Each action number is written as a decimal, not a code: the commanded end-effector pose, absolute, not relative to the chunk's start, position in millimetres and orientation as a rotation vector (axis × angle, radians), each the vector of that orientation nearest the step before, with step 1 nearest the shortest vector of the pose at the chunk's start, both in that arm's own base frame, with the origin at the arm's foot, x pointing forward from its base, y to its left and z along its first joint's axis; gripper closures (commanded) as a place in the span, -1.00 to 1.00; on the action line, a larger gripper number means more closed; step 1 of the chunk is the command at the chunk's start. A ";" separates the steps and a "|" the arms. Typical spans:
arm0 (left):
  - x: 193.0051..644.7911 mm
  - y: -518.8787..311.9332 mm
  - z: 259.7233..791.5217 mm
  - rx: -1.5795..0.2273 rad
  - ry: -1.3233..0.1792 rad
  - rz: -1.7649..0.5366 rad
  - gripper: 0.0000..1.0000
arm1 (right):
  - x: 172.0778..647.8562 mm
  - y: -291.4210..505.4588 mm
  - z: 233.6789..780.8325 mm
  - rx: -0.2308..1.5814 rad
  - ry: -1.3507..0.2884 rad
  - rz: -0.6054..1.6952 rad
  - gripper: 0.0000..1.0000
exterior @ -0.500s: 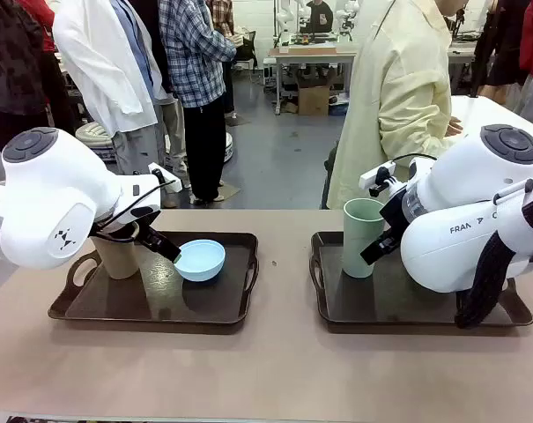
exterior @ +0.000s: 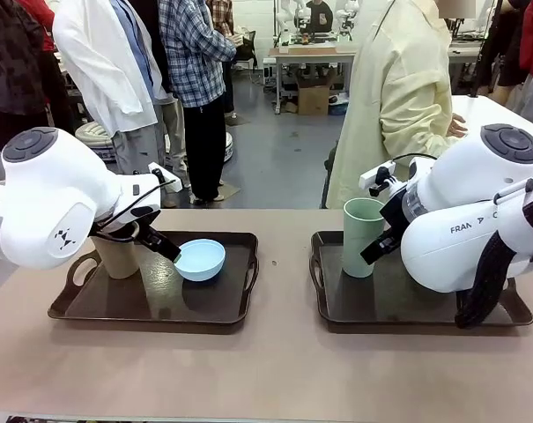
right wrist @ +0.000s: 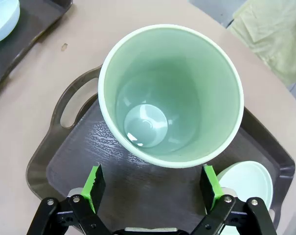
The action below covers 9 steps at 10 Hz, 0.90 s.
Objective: Set up a tray with a mat and arrange the tableware.
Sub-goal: Pick up the Picnic Bowl and Reusable plastic cup from the Handle tray in front of the human's position and hold them in the air.
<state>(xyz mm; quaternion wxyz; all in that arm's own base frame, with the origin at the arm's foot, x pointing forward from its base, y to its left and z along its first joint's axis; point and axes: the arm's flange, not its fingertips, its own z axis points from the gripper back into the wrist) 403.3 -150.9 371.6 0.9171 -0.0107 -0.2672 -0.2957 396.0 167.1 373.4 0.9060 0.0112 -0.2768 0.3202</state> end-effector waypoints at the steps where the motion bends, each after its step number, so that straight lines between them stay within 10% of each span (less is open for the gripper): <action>1: 403.3 -150.7 371.6 -0.022 -0.550 -0.608 -1.00 | 396.0 167.1 373.3 0.023 -0.572 0.661 -1.00; 9: 403.3 -150.7 371.6 -0.022 -0.550 -0.608 -1.00 | 396.0 167.1 373.3 0.023 -0.572 0.661 -1.00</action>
